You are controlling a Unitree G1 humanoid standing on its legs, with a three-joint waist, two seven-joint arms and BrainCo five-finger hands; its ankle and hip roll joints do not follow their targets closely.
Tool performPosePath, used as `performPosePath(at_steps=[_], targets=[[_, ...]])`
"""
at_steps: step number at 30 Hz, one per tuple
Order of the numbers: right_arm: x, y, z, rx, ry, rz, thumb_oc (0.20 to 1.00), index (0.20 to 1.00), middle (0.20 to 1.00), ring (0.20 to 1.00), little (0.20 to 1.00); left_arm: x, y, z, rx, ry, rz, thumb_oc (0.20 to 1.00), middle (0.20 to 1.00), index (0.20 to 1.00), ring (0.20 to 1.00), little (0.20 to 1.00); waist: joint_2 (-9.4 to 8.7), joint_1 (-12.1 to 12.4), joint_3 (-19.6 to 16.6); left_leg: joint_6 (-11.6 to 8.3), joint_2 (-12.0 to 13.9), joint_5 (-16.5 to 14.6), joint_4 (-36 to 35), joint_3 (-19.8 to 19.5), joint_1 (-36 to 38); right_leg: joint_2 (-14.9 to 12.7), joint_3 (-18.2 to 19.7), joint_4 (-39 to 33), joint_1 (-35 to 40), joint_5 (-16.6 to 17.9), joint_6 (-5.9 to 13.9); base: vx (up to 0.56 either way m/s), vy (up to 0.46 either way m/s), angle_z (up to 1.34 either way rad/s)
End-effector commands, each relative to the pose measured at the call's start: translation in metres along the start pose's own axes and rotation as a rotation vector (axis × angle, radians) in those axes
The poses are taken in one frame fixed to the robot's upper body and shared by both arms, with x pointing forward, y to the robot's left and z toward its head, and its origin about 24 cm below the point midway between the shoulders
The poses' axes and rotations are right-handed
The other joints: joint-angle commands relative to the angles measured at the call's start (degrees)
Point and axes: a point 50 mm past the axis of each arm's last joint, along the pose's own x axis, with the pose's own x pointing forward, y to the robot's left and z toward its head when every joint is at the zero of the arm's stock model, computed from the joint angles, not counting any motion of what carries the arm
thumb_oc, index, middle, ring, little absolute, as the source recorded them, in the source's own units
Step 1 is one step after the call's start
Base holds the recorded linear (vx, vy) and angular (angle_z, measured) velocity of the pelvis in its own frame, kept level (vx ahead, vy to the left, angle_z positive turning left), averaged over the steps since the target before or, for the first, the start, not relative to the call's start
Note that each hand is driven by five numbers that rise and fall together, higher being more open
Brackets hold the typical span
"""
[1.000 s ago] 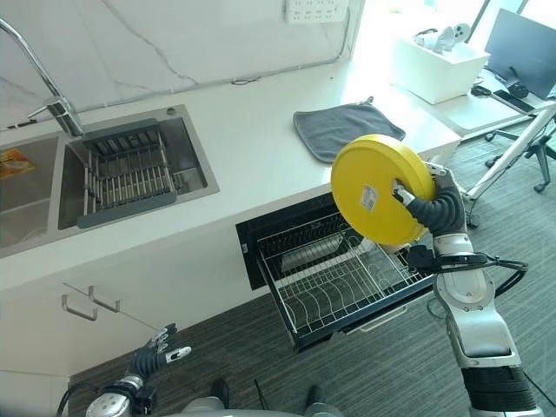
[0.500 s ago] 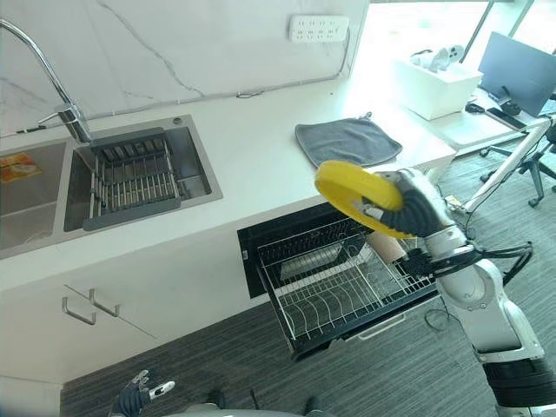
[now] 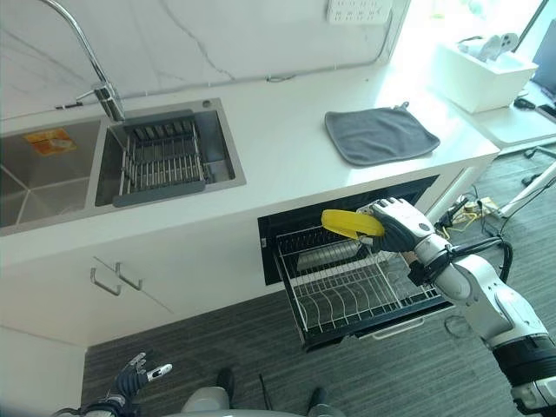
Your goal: Place the dishes in the dishwasher.
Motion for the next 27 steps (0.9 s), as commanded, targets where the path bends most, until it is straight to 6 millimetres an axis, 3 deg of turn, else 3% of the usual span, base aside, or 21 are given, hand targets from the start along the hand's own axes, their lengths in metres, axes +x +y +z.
performPosePath(at_steps=[1, 9, 16, 27], targets=[[0.013, -0.034, 0.012, -0.045, -0.093, -0.164, 0.200, 0.200, 0.200, 0.200, 0.200, 0.004, 0.014, 0.024, 0.062, -0.081, 0.011, 1.000, 1.000, 1.000, 1.000, 1.000, -1.62, 2.03, -0.20, -1.48, 2.67, -6.04, 8.11, -3.64, -0.81, -5.60, -1.19, 9.03, 0.67, -6.30, 2.45, 0.03, -0.014, 0.04], [0.017, -0.016, 0.000, -0.031, -0.043, -0.133, 0.200, 0.200, 0.200, 0.200, 0.200, 0.003, 0.017, 0.039, 0.132, -0.132, -0.017, 1.000, 1.000, 1.000, 1.000, 1.000, -1.07, 3.21, 3.04, -1.20, 2.26, -6.69, 12.47, -5.44, -3.76, -6.29, -1.64, 12.89, -1.41, -7.36, 1.86, 0.00, -0.022, 0.10], [0.030, -0.029, -0.016, -0.173, 0.014, -0.221, 0.200, 0.200, 0.200, 0.200, 0.200, 0.002, 0.013, 0.064, 0.212, -0.235, -0.064, 1.000, 1.000, 1.000, 1.000, 1.000, 1.28, 3.83, 7.25, -1.12, 2.48, -7.45, 17.10, -6.42, -8.21, -7.81, -0.95, 17.40, -5.73, -8.56, 1.15, -0.06, 0.011, 0.06], [0.045, -0.041, -0.041, -0.361, 0.167, -0.418, 0.200, 0.200, 0.200, 0.200, 0.200, 0.002, 0.007, 0.066, 0.204, -0.268, -0.059, 1.000, 1.000, 1.000, 1.000, 1.000, 3.35, 4.45, 9.14, -0.68, 3.01, -8.58, 21.28, -5.99, -11.22, -9.43, -0.09, 22.71, -9.43, -9.60, 0.92, -0.01, 0.013, -0.01]])
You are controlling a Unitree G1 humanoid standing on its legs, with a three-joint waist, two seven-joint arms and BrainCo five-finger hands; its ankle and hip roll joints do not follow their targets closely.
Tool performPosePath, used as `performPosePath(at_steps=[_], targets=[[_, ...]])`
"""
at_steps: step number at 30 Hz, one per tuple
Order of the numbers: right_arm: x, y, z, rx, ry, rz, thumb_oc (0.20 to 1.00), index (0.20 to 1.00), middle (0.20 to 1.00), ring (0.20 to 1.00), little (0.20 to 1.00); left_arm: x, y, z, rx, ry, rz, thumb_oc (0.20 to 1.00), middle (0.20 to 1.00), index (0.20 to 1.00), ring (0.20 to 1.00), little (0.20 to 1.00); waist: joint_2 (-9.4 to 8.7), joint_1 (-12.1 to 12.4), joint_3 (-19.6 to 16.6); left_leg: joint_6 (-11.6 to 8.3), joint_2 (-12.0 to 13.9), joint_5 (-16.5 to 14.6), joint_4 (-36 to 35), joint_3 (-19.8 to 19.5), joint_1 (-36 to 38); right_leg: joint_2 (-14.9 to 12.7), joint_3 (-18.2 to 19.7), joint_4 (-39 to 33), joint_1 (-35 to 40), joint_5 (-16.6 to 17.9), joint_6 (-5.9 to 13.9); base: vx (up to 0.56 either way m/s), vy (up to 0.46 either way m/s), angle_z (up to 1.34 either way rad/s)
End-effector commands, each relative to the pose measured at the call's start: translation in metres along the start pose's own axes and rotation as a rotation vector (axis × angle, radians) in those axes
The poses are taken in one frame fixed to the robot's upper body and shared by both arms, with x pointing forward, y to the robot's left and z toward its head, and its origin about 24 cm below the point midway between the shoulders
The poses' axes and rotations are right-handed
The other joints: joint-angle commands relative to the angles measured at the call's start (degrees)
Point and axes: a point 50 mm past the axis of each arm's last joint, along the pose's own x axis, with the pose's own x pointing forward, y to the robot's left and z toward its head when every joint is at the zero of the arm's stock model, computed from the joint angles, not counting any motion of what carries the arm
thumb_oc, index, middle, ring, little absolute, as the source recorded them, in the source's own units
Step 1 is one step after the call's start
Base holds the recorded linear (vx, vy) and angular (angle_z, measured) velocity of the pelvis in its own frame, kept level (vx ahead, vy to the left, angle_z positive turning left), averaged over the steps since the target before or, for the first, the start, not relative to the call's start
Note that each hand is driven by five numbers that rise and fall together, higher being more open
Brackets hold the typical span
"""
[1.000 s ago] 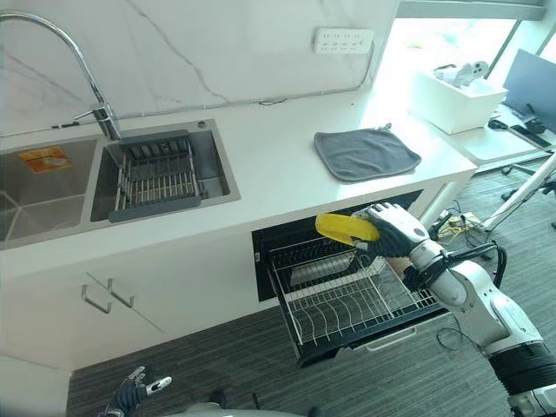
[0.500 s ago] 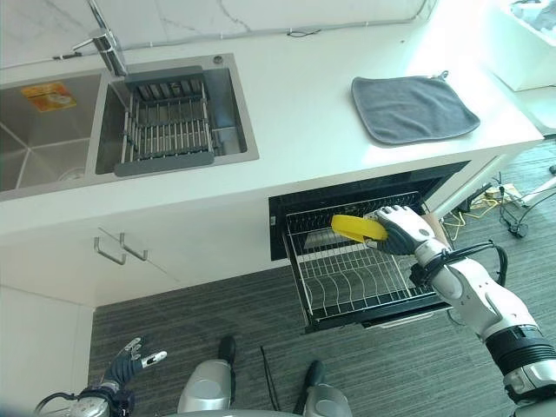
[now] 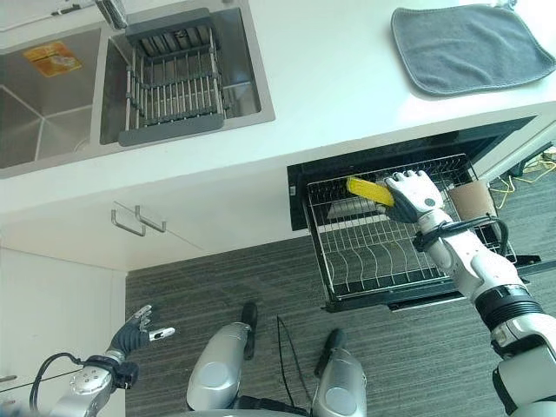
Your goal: Place the dishes in the dishwasher.
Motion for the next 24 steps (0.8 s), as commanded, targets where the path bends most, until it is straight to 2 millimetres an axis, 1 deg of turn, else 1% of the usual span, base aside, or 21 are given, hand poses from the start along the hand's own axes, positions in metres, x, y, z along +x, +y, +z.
performPosePath(at_steps=[1, 5, 6, 11, 15, 20, 24], targets=[[0.020, -0.031, -0.003, -0.065, 0.017, -0.238, 0.200, 0.200, 0.200, 0.200, 0.200, -0.012, 0.001, -0.008, -0.001, -0.011, 0.017, 1.000, 1.000, 1.000, 1.000, 1.000, -0.92, 1.33, -4.74, -2.50, 4.62, -1.89, 5.07, -3.75, -2.76, -3.64, -0.22, 0.74, 0.37, 0.25, 1.83, -0.03, 0.018, -0.02], [0.021, -0.036, -0.009, -0.120, 0.035, -0.320, 0.200, 0.200, 0.200, 0.200, 0.200, -0.010, 0.001, -0.005, -0.012, -0.028, 0.036, 1.000, 1.000, 1.000, 1.000, 1.000, -0.52, 1.40, -4.28, -2.42, 4.58, -2.05, 6.00, -3.66, -3.93, -3.89, 0.21, 1.83, -1.02, 0.26, 1.82, -0.04, 0.018, -0.10], [0.022, -0.035, -0.010, -0.128, 0.039, -0.329, 0.200, 0.200, 0.200, 0.200, 0.200, -0.010, 0.000, -0.005, -0.016, -0.030, 0.039, 1.000, 1.000, 1.000, 1.000, 1.000, -0.43, 1.42, -4.30, -2.38, 4.55, -2.10, 6.18, -3.60, -4.09, -3.96, 0.38, 2.17, -1.33, 0.18, 1.76, -0.02, 0.020, -0.09], [0.025, -0.031, -0.009, -0.147, 0.047, -0.350, 0.200, 0.200, 0.200, 0.200, 0.200, -0.008, -0.003, -0.003, -0.023, -0.047, 0.046, 1.000, 1.000, 1.000, 1.000, 1.000, -0.22, 1.71, -4.05, -2.30, 4.56, -1.99, 6.55, -3.53, -4.63, -4.22, 0.46, 2.80, -2.09, 0.13, 1.73, -0.01, 0.005, -0.01], [0.030, -0.030, -0.008, -0.199, 0.020, -0.346, 0.200, 0.200, 0.200, 0.200, 0.200, -0.006, -0.003, 0.002, -0.055, -0.070, 0.058, 1.000, 1.000, 1.000, 1.000, 1.000, 0.45, 2.18, -3.38, -2.19, 4.35, -1.85, 7.51, -3.75, -5.99, -4.73, 0.42, 4.20, -3.69, -0.09, 1.55, -0.04, 0.020, 0.01], [0.041, -0.043, -0.010, -0.243, 0.016, -0.382, 0.200, 0.200, 0.200, 0.200, 0.200, -0.002, -0.001, 0.012, -0.087, -0.116, 0.068, 1.000, 1.000, 1.000, 1.000, 1.000, 1.13, 2.58, -2.12, -1.78, 3.91, -2.88, 9.50, -3.75, -9.12, -6.00, 0.91, 7.71, -7.75, -0.62, 1.57, -0.09, 0.028, 0.01], [0.048, -0.047, -0.010, -0.255, 0.020, -0.394, 0.200, 0.200, 0.200, 0.200, 0.200, 0.001, -0.002, 0.020, -0.099, -0.148, 0.065, 1.000, 1.000, 1.000, 1.000, 1.000, 1.47, 2.85, -1.29, -1.42, 3.65, -3.74, 11.24, -3.78, -11.18, -6.79, 1.46, 10.37, -10.54, -1.07, 1.56, -0.07, 0.024, 0.01]])
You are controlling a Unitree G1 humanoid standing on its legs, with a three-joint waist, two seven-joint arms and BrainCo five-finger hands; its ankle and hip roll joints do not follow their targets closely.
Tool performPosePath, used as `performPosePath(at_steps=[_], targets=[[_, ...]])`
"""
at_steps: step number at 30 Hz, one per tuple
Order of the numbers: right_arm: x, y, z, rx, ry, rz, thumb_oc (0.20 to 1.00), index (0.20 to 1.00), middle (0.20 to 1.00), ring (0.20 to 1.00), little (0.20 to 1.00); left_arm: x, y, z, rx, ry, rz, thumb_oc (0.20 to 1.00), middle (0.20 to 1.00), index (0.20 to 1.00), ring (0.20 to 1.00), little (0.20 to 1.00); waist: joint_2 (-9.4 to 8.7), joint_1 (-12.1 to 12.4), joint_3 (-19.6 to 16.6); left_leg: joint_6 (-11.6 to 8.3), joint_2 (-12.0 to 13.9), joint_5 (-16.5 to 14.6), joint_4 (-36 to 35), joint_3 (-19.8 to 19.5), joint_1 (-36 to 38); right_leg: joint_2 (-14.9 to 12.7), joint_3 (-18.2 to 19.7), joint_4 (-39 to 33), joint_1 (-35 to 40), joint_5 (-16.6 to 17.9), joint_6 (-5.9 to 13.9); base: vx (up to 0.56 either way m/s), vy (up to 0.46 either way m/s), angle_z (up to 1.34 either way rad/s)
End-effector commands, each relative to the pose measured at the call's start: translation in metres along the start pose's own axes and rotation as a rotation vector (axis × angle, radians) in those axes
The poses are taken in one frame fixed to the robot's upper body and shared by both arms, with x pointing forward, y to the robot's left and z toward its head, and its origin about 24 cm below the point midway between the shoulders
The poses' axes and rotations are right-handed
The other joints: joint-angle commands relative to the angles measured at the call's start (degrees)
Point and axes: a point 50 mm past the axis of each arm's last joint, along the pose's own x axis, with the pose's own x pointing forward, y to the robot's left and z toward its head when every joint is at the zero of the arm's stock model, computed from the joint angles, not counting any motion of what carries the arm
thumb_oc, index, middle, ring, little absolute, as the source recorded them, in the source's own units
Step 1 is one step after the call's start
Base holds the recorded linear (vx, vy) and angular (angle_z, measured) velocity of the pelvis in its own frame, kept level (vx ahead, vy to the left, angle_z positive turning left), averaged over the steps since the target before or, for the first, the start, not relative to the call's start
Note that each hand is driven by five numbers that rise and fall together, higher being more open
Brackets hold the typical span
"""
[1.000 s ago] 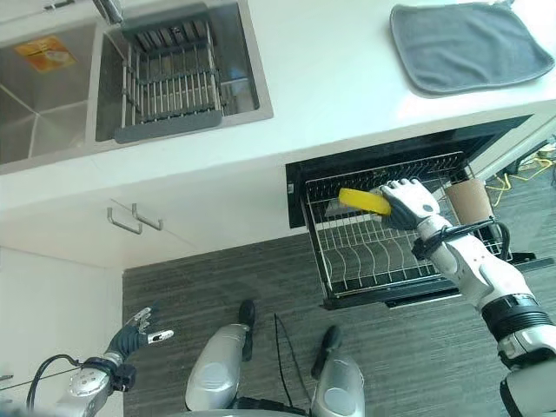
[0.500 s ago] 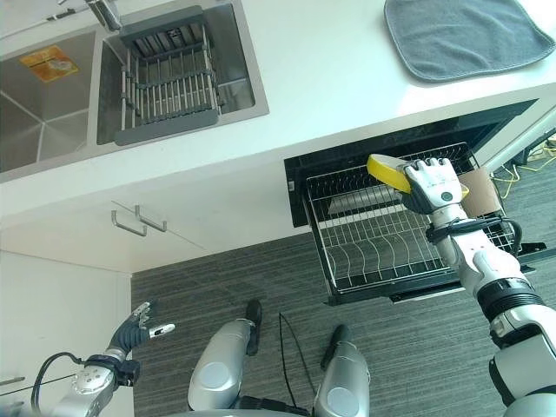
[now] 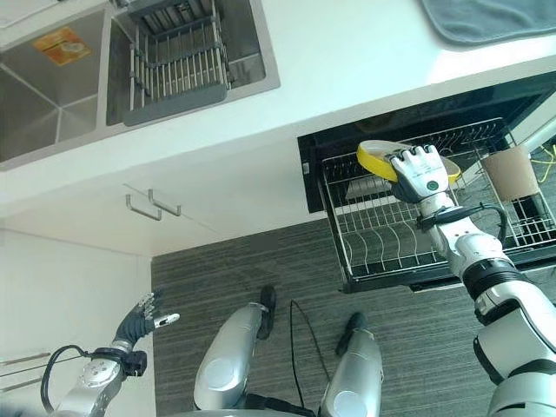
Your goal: Place the dishes in the dishwasher.
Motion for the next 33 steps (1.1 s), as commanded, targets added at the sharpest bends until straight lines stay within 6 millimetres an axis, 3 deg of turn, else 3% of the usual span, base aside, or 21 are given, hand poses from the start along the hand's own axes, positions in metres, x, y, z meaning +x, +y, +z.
performPosePath(at_steps=[1, 5, 17, 33], targets=[[0.027, -0.028, -0.009, -0.030, 0.030, -0.167, 0.200, 0.200, 0.200, 0.200, 0.200, -0.010, 0.007, 0.001, -0.008, -0.042, 0.023, 1.000, 1.000, 1.000, 1.000, 1.000, -2.61, 1.20, -2.39, -2.76, 4.16, -2.91, 2.55, -4.38, 0.56, -4.67, -1.49, 0.29, 2.69, 0.31, 2.59, -0.05, 0.027, 0.01], [0.026, -0.022, -0.006, -0.052, -0.007, -0.144, 0.200, 0.200, 0.200, 0.200, 0.200, -0.006, 0.007, 0.009, -0.025, -0.067, 0.036, 1.000, 1.000, 1.000, 1.000, 1.000, -2.51, 1.48, -1.95, -2.43, 4.15, -3.05, 2.70, -4.28, -0.58, -5.16, -1.06, 1.21, 0.81, 0.22, 2.84, -0.05, 0.016, -0.04], [0.021, -0.012, -0.018, -0.124, 0.021, -0.053, 0.200, 0.200, 0.200, 0.200, 0.200, -0.004, 0.009, 0.016, -0.029, -0.114, 0.046, 1.000, 1.000, 1.000, 1.000, 1.000, -2.34, 2.28, -1.20, -2.04, 3.96, -3.25, 2.72, -4.17, -2.09, -5.99, -0.62, 2.36, -1.68, 0.10, 3.32, -0.01, 0.001, 0.00], [0.041, -0.023, -0.022, -0.143, 0.045, -0.029, 0.200, 0.200, 0.200, 0.200, 0.200, -0.004, 0.013, 0.031, -0.053, -0.183, 0.032, 1.000, 1.000, 1.000, 1.000, 1.000, -0.55, 3.70, 0.28, -1.40, 2.64, -3.01, 4.17, -4.52, -8.64, -7.74, 1.01, 6.36, -9.90, -0.36, 3.54, 0.00, -0.001, 0.00]])
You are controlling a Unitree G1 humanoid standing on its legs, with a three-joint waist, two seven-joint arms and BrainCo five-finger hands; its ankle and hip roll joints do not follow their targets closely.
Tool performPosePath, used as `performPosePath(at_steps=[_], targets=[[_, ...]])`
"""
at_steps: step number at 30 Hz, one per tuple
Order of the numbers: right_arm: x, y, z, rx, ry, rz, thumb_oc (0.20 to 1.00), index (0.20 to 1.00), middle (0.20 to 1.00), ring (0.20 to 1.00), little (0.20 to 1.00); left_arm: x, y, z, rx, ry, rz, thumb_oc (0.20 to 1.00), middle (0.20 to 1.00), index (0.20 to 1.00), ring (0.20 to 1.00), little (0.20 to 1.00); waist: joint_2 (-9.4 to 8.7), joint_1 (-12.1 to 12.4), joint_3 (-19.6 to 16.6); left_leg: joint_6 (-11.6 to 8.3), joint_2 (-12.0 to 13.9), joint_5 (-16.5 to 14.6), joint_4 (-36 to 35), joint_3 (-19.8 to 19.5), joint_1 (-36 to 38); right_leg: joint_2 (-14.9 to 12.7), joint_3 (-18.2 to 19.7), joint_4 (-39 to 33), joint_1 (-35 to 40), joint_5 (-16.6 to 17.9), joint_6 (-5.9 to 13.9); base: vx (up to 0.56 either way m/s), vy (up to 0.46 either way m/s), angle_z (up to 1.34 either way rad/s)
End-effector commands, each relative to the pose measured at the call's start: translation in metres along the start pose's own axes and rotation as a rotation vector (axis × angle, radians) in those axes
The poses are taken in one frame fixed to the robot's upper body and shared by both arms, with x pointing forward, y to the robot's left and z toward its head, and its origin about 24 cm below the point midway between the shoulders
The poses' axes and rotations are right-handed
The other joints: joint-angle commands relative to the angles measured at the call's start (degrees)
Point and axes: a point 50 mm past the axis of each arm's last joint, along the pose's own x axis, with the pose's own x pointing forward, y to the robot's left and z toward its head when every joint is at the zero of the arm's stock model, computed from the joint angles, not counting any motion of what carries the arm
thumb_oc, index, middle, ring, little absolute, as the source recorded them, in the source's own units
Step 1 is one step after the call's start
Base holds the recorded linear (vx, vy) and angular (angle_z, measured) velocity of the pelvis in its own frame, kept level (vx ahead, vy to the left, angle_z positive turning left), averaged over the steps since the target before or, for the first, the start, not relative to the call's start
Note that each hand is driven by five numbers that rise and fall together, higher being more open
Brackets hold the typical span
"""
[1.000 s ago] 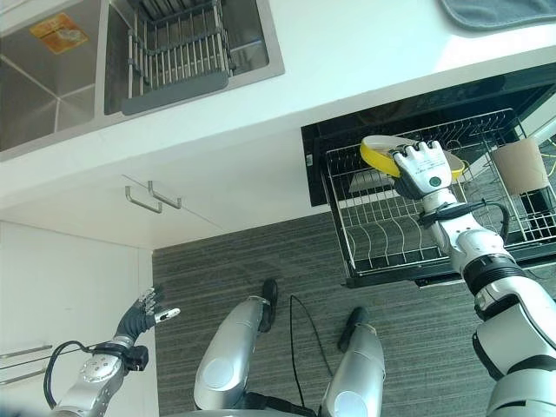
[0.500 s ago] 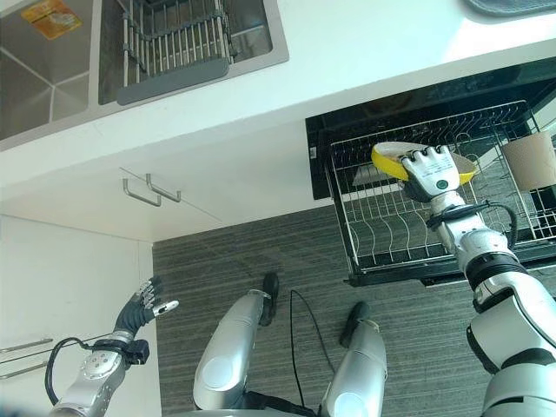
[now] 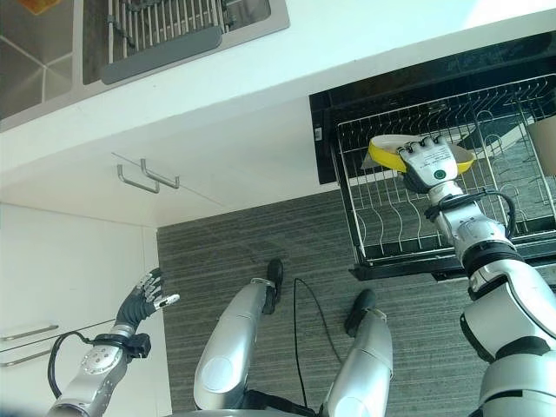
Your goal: Place the dishes in the dishwasher.
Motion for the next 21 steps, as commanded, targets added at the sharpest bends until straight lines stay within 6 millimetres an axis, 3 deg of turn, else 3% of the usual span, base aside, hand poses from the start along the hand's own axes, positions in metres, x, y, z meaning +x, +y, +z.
performPosePath(at_steps=[1, 10, 20, 21], targets=[[0.026, -0.031, -0.012, -0.021, 0.032, -0.118, 0.200, 0.200, 0.200, 0.200, 0.200, -0.008, 0.014, 0.011, 0.020, -0.056, 0.006, 1.000, 1.000, 1.000, 1.000, 1.000, -0.52, 1.24, -1.02, -2.05, 2.79, -2.14, -0.48, -4.94, 0.97, -5.85, 0.28, 0.12, 1.13, 0.72, 3.96, 0.00, 0.000, 0.00], [0.034, -0.036, -0.016, 0.001, 0.088, -0.091, 0.200, 0.200, 0.200, 0.200, 0.200, -0.006, 0.018, 0.020, 0.019, -0.084, -0.009, 1.000, 1.000, 1.000, 1.000, 1.000, -0.04, 1.83, -1.00, -1.62, 2.28, -1.93, 0.34, -5.45, -3.24, -5.48, 0.89, 1.57, -3.13, 0.56, 3.62, 0.00, -0.012, -0.01], [0.029, -0.014, -0.017, 0.133, 0.188, 0.211, 0.200, 0.200, 0.200, 0.200, 0.200, 0.000, 0.022, 0.034, 0.021, -0.111, -0.012, 1.000, 1.000, 1.000, 1.000, 1.000, -0.08, 2.29, -1.00, -1.20, 2.03, -1.67, 0.96, -5.76, -5.64, -5.34, 0.51, 2.54, -5.46, 0.61, 3.08, 0.00, -0.012, 0.00], [0.026, -0.009, -0.016, 0.148, 0.203, 0.253, 1.000, 1.000, 1.000, 1.000, 1.000, 0.000, 0.021, 0.036, 0.024, -0.112, -0.014, 1.000, 1.000, 1.000, 1.000, 1.000, -0.15, 2.34, -1.00, -1.21, 2.04, -1.72, 1.05, -5.79, -5.69, -5.31, 0.41, 2.59, -5.47, 0.60, 3.00, 0.01, -0.032, 0.02]])
